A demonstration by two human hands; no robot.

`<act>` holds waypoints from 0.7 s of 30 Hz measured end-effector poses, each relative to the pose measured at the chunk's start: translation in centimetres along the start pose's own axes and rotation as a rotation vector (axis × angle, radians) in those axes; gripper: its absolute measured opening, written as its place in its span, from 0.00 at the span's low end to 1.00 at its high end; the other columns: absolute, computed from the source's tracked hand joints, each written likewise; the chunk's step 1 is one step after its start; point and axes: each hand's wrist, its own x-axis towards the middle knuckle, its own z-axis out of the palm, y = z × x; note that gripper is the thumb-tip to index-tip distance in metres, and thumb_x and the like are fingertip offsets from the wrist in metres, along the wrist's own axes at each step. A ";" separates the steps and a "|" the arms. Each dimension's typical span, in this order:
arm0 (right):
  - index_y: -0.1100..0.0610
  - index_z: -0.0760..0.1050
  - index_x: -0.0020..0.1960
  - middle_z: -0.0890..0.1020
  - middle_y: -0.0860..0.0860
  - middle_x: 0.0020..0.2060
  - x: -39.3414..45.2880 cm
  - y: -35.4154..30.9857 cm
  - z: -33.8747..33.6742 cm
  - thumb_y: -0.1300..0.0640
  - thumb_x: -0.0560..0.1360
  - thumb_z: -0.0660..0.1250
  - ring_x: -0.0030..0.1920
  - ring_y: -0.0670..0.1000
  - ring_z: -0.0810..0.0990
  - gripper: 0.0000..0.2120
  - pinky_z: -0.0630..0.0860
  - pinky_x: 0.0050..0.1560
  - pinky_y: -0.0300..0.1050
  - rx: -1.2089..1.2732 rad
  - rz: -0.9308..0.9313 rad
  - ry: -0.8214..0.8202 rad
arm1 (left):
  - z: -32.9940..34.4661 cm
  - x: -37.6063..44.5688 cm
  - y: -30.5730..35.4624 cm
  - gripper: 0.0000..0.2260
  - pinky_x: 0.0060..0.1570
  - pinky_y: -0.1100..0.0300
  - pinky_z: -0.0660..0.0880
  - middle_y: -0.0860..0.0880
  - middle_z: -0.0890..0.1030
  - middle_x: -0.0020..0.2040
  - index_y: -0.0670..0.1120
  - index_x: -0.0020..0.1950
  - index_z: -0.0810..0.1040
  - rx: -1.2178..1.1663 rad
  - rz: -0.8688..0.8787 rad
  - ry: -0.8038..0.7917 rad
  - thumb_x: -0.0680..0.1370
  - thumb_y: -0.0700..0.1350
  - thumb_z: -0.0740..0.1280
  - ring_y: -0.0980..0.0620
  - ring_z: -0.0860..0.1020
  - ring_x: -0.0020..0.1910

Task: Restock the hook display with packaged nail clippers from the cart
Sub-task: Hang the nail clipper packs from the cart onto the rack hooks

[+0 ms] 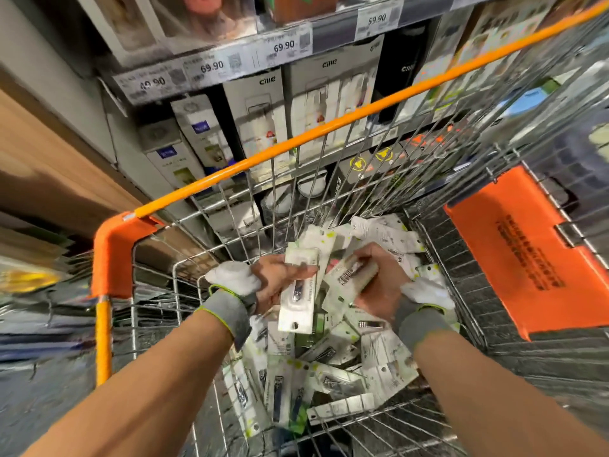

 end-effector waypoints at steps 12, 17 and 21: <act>0.58 0.73 0.41 0.77 0.55 0.39 -0.7 0.4 2.7 0.59 0.70 0.65 0.40 0.55 0.78 0.03 0.75 0.48 0.47 -0.129 0.029 -0.052 | 0.0 -1.1 0.5 0.13 0.35 0.61 0.78 0.37 0.82 0.48 0.34 0.60 0.74 0.105 -0.065 -0.048 0.78 0.37 0.65 0.51 0.81 0.33; 0.57 0.72 0.33 0.75 0.50 0.26 -0.5 0.5 2.0 0.60 0.76 0.60 0.30 0.50 0.77 0.13 0.73 0.41 0.44 -0.080 -0.044 0.047 | -0.5 -1.0 0.6 0.13 0.29 0.58 0.80 0.43 0.82 0.44 0.39 0.59 0.77 -0.075 -0.149 -0.058 0.75 0.41 0.69 0.54 0.80 0.28; 0.57 0.72 0.30 0.74 0.52 0.25 -0.5 0.1 1.5 0.58 0.75 0.62 0.30 0.53 0.75 0.15 0.70 0.39 0.46 -0.124 -0.064 0.133 | -1.2 -0.7 0.7 0.08 0.27 0.58 0.79 0.47 0.80 0.39 0.44 0.54 0.74 -0.151 -0.210 -0.018 0.76 0.42 0.68 0.52 0.76 0.30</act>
